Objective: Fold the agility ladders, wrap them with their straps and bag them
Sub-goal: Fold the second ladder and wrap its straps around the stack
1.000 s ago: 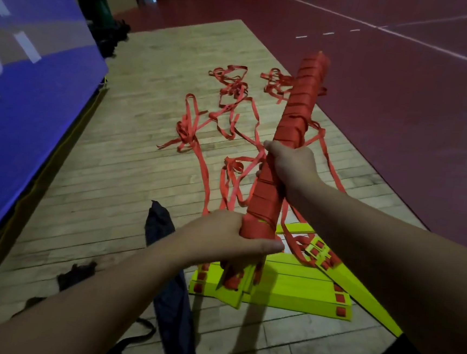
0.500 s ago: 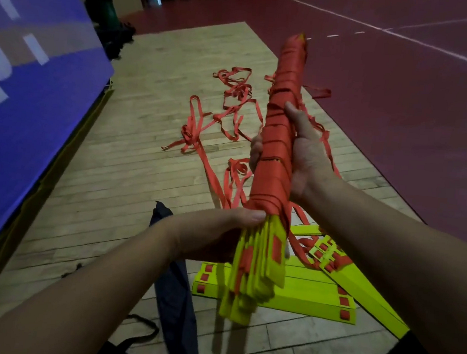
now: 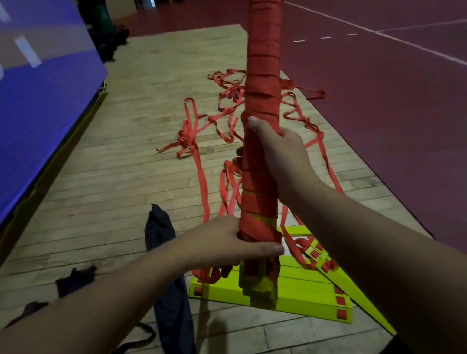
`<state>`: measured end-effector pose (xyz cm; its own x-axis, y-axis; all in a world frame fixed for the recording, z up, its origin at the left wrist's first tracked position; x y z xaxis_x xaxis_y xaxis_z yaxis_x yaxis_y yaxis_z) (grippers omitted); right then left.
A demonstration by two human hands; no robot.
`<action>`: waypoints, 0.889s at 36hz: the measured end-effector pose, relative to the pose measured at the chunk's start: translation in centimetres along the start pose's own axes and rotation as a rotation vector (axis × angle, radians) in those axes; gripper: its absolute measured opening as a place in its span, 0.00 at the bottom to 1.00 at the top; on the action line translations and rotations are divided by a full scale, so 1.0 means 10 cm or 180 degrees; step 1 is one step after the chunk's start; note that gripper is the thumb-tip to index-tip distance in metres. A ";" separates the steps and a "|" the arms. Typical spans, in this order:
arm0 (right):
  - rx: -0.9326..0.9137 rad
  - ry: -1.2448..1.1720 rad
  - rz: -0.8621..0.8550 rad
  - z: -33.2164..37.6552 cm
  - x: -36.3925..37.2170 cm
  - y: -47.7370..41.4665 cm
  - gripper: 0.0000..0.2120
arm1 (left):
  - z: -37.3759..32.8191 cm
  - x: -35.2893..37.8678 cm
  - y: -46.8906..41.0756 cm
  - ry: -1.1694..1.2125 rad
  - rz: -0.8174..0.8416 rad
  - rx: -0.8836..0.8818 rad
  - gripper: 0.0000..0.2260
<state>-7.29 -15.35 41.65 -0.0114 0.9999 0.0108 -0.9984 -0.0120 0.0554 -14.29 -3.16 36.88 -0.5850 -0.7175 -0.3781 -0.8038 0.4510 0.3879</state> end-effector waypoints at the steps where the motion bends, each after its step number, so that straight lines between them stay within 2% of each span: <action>1: 0.0045 -0.0133 0.0103 0.01 0.00 -0.01 0.15 | -0.01 0.00 0.00 0.0187 -0.0001 0.0051 0.23; 3: 0.0015 -0.0308 0.0277 0.05 -0.01 0.00 0.14 | -0.01 -0.01 -0.02 0.0655 0.0076 0.0167 0.26; 8: 0.0168 -0.1331 0.1006 0.19 0.00 0.07 0.21 | -0.13 -0.01 0.02 0.1538 0.0346 0.0626 0.13; 10: 0.0336 -0.1611 0.1410 0.21 0.04 0.07 0.25 | -0.18 0.01 0.05 0.1855 0.0272 0.0703 0.13; 12: 0.0441 -0.1603 0.1529 0.19 0.06 0.05 0.24 | -0.18 0.00 0.05 0.2050 0.0240 0.0640 0.14; 16: 0.0410 -0.0909 0.1137 0.10 0.02 0.03 0.16 | -0.14 -0.02 0.06 0.1572 0.0219 0.0157 0.18; 20: 0.0128 0.0180 0.0490 0.05 -0.05 0.00 0.15 | -0.08 -0.09 0.06 0.0596 0.0351 -0.0353 0.29; 24: -0.0389 0.1016 0.0052 0.04 -0.07 -0.03 0.17 | -0.03 -0.15 0.02 0.0407 0.0178 -0.0315 0.24; 26: -0.0510 0.1162 -0.0120 0.01 -0.05 -0.04 0.20 | -0.01 -0.14 -0.03 0.0401 -0.0081 -0.0162 0.19; 30: -0.0350 0.1039 -0.0286 -0.06 0.01 -0.02 0.25 | 0.03 -0.09 -0.07 -0.0424 -0.0638 0.0021 0.29; 32: -0.0223 0.0795 -0.0258 -0.06 0.02 -0.03 0.24 | 0.04 -0.11 -0.08 -0.0278 -0.0637 0.0093 0.27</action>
<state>-7.07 -15.18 41.07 0.0641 0.9692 -0.2379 -0.9979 0.0603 -0.0233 -13.02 -2.47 36.65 -0.4197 -0.7461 -0.5169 -0.9068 0.3204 0.2739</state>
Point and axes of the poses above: each hand's wrist, its own y-axis away from the middle knuckle, its own x-axis out of the palm, z = x × y, the point moved 2 cm from there along -y, towards the middle knuckle, and after that the axes turned 13 degrees about y, right-handed, at the moved point
